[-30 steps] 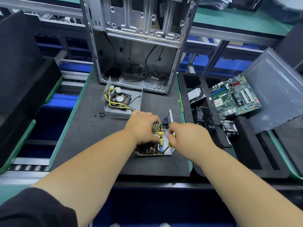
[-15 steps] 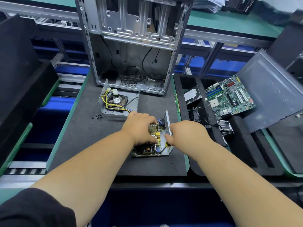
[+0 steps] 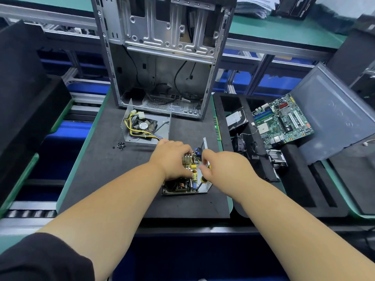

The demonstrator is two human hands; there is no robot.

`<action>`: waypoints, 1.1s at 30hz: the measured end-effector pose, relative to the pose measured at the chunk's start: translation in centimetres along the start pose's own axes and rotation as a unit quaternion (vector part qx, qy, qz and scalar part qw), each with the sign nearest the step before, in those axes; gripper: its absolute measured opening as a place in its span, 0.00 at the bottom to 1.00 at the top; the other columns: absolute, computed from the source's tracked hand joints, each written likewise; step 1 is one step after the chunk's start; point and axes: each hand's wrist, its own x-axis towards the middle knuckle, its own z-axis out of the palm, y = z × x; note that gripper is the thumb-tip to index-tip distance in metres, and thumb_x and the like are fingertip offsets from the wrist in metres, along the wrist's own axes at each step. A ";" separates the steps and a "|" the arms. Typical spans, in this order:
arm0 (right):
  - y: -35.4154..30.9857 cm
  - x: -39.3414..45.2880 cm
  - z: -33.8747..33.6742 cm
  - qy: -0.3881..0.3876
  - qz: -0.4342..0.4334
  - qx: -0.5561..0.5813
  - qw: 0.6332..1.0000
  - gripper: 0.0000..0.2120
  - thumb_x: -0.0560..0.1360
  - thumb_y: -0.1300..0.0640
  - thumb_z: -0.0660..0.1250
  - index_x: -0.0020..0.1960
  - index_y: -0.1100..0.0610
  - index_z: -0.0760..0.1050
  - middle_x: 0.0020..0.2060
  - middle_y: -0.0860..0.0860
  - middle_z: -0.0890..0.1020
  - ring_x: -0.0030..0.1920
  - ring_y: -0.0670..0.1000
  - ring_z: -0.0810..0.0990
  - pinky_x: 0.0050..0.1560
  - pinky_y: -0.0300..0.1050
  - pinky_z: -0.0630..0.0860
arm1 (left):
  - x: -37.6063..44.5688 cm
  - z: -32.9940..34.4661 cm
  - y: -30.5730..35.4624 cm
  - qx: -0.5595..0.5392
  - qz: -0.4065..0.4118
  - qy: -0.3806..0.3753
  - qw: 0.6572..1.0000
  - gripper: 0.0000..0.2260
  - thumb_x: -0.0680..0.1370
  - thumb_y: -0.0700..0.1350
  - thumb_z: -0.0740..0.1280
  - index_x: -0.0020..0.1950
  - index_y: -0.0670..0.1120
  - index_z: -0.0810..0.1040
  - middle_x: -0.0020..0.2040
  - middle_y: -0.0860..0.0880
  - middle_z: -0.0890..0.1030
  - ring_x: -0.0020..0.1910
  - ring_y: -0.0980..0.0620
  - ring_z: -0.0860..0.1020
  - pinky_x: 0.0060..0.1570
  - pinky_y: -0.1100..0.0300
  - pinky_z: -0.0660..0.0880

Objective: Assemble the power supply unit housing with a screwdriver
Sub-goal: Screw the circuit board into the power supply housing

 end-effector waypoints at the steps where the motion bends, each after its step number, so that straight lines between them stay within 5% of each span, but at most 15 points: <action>1: 0.0 -0.1 0.2 0.002 0.006 -0.012 1.000 0.13 0.81 0.42 0.55 0.54 0.51 0.70 0.31 0.47 0.70 0.36 0.56 0.72 0.33 0.46 0.62 | 0.0 0.0 0.0 0.000 0.000 0.001 1.000 0.30 0.61 0.70 0.69 0.59 0.58 0.74 0.46 0.58 0.73 0.51 0.52 0.75 0.60 0.54 0.59; 5: -0.1 -0.4 0.4 0.013 0.006 0.017 1.000 0.11 0.80 0.44 0.56 0.50 0.52 0.64 0.36 0.48 0.72 0.38 0.56 0.73 0.33 0.46 0.60 | 0.0 0.1 0.0 0.000 0.001 0.005 1.000 0.29 0.62 0.69 0.68 0.59 0.58 0.74 0.45 0.58 0.73 0.51 0.52 0.75 0.60 0.54 0.60; 10: 0.0 -0.5 -0.4 -0.001 -0.041 0.088 0.995 0.07 0.76 0.54 0.61 0.52 0.54 0.65 0.44 0.50 0.75 0.43 0.55 0.72 0.39 0.50 0.71 | 0.0 0.1 -0.1 0.004 0.004 0.002 1.000 0.30 0.61 0.70 0.69 0.59 0.59 0.73 0.49 0.57 0.76 0.52 0.52 0.75 0.61 0.54 0.60; 14: 0.1 -0.5 0.1 -0.011 -0.030 0.034 0.999 0.10 0.80 0.45 0.59 0.52 0.52 0.68 0.31 0.46 0.69 0.37 0.55 0.73 0.33 0.47 0.63 | 0.1 0.1 -0.1 0.000 0.001 0.003 1.000 0.30 0.61 0.70 0.69 0.59 0.59 0.73 0.50 0.57 0.77 0.52 0.52 0.75 0.61 0.54 0.60; 17: 0.0 -0.5 0.5 0.000 0.000 -0.011 1.000 0.13 0.81 0.41 0.56 0.52 0.51 0.68 0.34 0.47 0.72 0.40 0.56 0.77 0.34 0.46 0.64 | 0.0 0.1 -0.1 0.002 0.001 0.005 1.000 0.30 0.61 0.70 0.69 0.60 0.58 0.73 0.50 0.57 0.77 0.52 0.52 0.75 0.61 0.54 0.60; 24: 0.1 -0.6 -0.4 -0.022 -0.019 0.081 0.996 0.07 0.76 0.54 0.60 0.49 0.51 0.62 0.45 0.50 0.76 0.42 0.55 0.72 0.37 0.48 0.66 | 0.1 0.2 -0.1 0.006 0.001 0.005 1.000 0.30 0.61 0.70 0.70 0.59 0.59 0.73 0.50 0.57 0.76 0.53 0.52 0.75 0.61 0.54 0.59; 33: 0.3 -0.4 0.3 -0.021 0.037 -0.020 0.999 0.14 0.81 0.42 0.56 0.45 0.51 0.64 0.32 0.47 0.68 0.39 0.56 0.72 0.30 0.45 0.59 | 0.2 0.4 -0.2 0.003 -0.002 0.002 1.000 0.32 0.60 0.71 0.69 0.60 0.59 0.73 0.50 0.57 0.76 0.52 0.52 0.75 0.61 0.54 0.59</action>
